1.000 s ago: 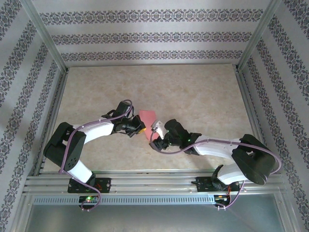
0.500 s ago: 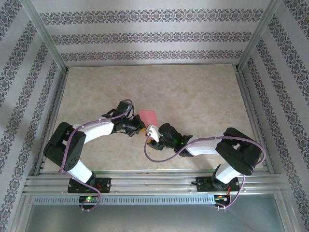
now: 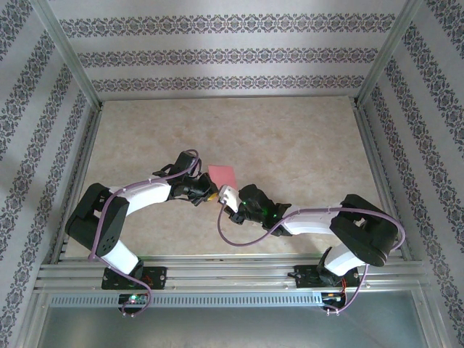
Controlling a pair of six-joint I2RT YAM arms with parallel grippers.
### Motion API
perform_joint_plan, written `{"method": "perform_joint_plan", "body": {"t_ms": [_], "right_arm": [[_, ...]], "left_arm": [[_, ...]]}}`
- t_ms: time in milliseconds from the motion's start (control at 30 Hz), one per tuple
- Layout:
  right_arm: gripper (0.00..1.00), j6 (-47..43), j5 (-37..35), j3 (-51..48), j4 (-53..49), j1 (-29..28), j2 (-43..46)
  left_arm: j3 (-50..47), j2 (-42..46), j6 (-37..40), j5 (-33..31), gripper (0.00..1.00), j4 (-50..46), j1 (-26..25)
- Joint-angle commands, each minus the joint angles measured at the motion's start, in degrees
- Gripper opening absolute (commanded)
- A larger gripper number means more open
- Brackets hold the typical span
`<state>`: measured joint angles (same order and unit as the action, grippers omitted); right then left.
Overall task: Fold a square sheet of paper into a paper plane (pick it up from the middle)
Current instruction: Fold the triangle a second time at the center of the table.
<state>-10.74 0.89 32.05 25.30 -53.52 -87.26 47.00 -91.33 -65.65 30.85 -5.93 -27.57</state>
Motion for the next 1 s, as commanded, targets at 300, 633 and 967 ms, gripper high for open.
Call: {"method": "perform_joint_plan", "body": {"t_ms": [300,633,967], "right_arm": [[0.05,13.67,16.21,1.67,-2.2,0.04,-1.69],[0.06,24.79,23.31,3.88,1.52,0.78,-6.92],[0.05,28.32,25.12,3.89,3.08,2.84,-8.34]], "left_arm": [[3.05,9.56,12.29,-10.98,0.46,-10.79,2.83],[5.98,-1.22,14.1,-5.16,0.3,-4.99,1.2],[11.97,-10.64,18.45,-7.13,0.17,-11.47,-0.03]]}}
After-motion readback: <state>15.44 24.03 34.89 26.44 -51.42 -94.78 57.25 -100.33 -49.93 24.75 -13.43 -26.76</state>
